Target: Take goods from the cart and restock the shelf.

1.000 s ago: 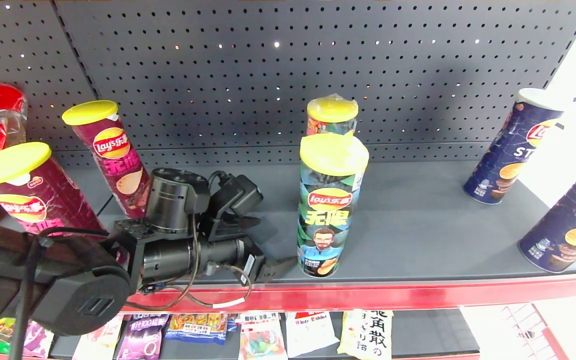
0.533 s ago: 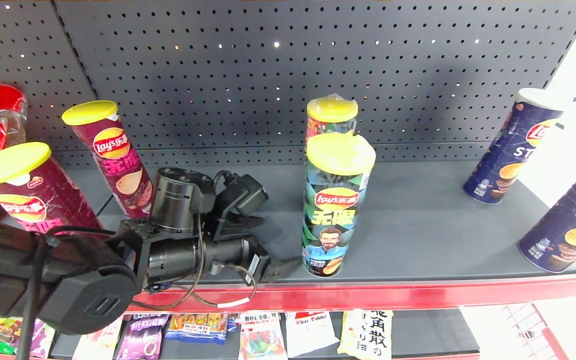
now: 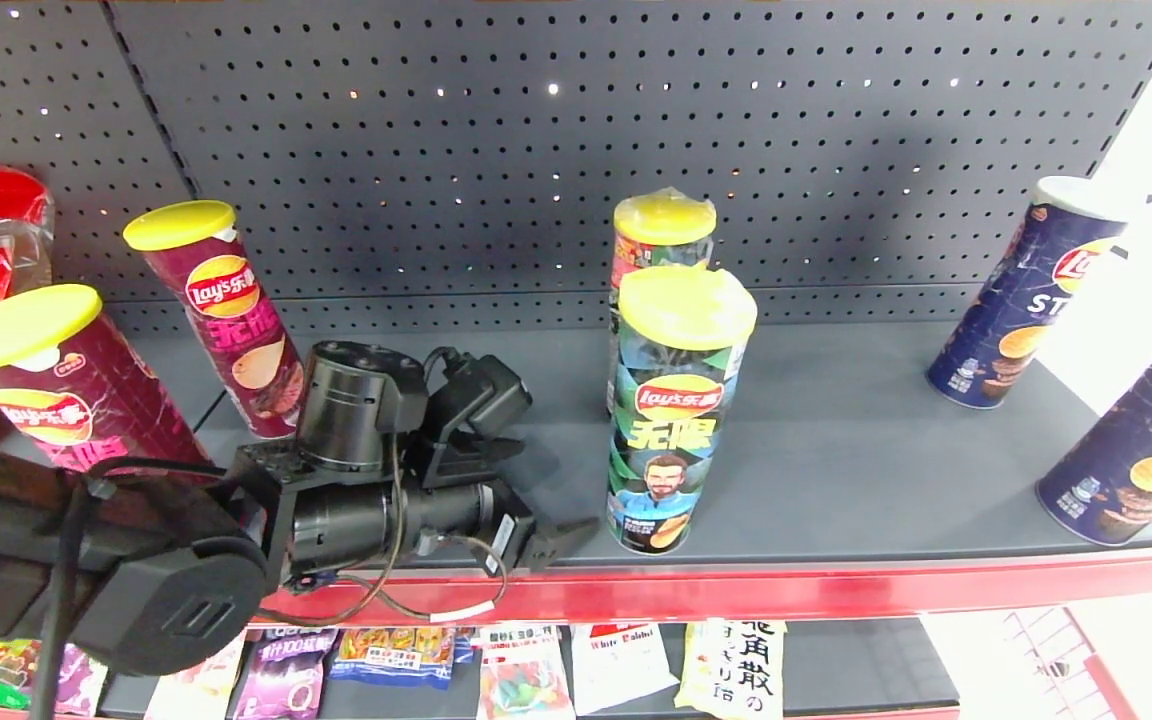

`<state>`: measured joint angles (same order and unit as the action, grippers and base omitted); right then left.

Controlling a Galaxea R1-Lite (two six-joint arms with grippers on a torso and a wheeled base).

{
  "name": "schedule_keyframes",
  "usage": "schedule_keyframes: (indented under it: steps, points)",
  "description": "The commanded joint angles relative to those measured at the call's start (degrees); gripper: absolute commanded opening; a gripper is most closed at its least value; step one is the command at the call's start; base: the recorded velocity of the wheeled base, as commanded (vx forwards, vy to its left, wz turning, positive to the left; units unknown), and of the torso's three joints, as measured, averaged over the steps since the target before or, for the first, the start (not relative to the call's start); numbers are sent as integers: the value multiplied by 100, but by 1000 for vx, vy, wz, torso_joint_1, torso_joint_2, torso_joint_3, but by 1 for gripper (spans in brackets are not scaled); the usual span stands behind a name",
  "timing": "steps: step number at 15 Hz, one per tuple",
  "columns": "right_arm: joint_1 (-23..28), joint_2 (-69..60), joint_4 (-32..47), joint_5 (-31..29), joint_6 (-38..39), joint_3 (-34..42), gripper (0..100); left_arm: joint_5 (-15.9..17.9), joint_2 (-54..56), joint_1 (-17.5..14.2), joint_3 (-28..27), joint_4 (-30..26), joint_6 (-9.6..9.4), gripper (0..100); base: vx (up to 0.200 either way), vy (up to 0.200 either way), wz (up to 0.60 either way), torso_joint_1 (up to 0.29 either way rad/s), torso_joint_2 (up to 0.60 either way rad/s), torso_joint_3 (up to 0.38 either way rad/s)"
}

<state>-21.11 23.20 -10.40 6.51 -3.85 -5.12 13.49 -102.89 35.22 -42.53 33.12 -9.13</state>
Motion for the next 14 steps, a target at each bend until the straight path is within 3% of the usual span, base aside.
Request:
schedule_keyframes:
  steps: [1, 6, 8, 10, 12, 13, 14]
  points:
    - [-16, -17, -6, 8, -1, 2, 100, -163, 700, -15, 536, -7, 8, 100, 0, 0, 0, 0, 0, 0]
    - [-16, -35, 275, -9, -28, 46, 100, -181, 2308, 240, 1828, -218, 8, 100, 0, 0, 0, 0, 0, 0]
    - [2, -105, 574, -36, -37, -68, 100, -189, 3214, 424, 2214, -693, 8, 100, 0, 0, 0, 0, 0, 0]
    - [-7, -140, 680, -168, -37, -86, 100, -277, 4629, 442, 2504, -1888, 8, 100, 0, 0, 0, 0, 0, 0]
    - [2, -149, 767, -247, -37, -68, 100, -646, 6237, 416, 2522, -3585, 43, 100, 0, 0, 0, 0, 0, 0]
    - [-7, -175, 882, -299, -37, -86, 100, -857, 7424, 398, 2478, -4850, 52, 100, 0, 0, 0, 0, 0, 0]
    - [-7, -193, 943, -299, -37, -94, 100, -963, 7942, 372, 2443, -5404, 52, 100, 0, 0, 0, 0, 0, 0]
